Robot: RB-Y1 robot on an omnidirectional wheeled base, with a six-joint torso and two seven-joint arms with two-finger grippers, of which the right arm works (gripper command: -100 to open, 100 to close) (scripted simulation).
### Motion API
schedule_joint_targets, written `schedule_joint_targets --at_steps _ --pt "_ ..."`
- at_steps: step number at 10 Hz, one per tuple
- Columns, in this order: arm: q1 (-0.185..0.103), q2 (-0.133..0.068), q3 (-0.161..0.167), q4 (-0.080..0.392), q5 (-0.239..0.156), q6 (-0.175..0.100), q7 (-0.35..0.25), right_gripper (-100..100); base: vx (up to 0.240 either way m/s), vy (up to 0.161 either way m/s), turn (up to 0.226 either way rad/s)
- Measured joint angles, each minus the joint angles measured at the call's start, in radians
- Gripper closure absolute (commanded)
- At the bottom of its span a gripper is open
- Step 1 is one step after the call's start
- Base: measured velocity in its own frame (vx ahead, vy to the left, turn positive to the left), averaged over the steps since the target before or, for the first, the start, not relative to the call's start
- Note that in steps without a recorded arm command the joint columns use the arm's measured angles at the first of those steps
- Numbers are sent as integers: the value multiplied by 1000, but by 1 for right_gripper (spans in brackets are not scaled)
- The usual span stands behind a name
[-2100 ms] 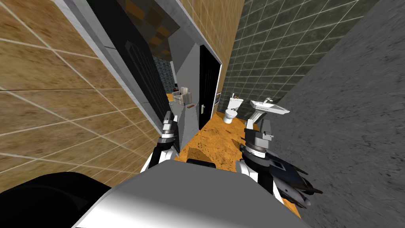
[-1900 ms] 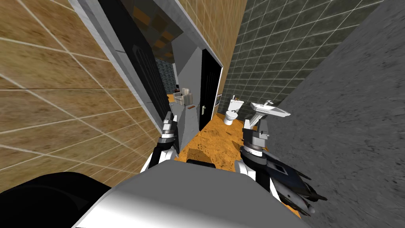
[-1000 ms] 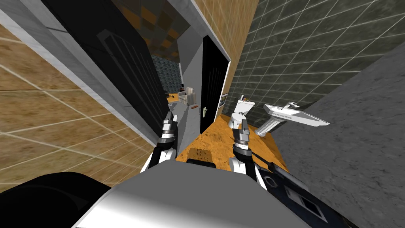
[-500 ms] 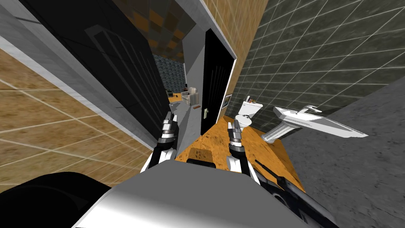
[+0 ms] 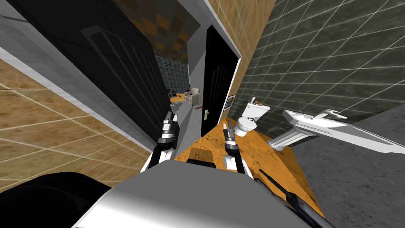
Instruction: Push the door open
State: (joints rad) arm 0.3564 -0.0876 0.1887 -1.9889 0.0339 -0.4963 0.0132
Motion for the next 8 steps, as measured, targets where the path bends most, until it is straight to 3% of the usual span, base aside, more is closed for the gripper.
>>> schedule_joint_targets --at_steps 8 --pt "-81 -9 60 146 -4 59 -22 -100 90 -91 119"
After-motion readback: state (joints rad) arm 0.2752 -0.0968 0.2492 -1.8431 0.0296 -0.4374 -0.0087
